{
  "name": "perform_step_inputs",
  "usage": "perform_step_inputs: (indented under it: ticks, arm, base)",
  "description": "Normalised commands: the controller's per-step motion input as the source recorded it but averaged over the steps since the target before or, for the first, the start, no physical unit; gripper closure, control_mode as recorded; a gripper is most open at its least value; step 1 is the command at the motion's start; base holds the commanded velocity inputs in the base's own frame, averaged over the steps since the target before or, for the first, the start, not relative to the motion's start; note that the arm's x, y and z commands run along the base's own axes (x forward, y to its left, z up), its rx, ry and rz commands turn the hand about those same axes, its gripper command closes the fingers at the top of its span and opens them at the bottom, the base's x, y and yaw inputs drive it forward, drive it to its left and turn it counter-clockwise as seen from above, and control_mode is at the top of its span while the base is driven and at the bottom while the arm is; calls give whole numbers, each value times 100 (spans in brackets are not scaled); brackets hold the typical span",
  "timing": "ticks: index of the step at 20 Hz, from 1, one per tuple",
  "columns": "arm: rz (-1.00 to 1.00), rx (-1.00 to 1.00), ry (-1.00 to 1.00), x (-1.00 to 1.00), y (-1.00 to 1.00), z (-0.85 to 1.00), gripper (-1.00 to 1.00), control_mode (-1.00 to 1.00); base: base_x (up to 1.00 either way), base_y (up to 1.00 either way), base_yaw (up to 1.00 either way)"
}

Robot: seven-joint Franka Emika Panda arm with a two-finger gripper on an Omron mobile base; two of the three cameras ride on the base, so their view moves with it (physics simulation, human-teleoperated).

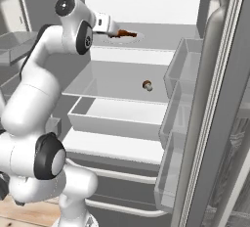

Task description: Retrieve the chicken drumstick from the fridge and place it on the cutting board.

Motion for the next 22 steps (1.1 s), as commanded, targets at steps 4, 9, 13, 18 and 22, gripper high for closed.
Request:
perform_step_inputs:
  ticks: [4, 9, 13, 18, 22]
  arm:
    - [0, 0, 0, 49, 0, -12, -100, -100]
    - [0, 0, 7, 54, 0, -29, -100, -100]
    - [0, 0, 5, 48, 0, -11, -100, -100]
    - [-1, 0, 2, 45, 0, 0, -100, -100]
    - [-2, 0, 0, 43, 0, 0, -100, -100]
  base:
    - [0, 0, 0]
    - [0, 0, 0]
    - [0, 0, 0]
    - [0, 0, 0]
    - [0, 0, 0]
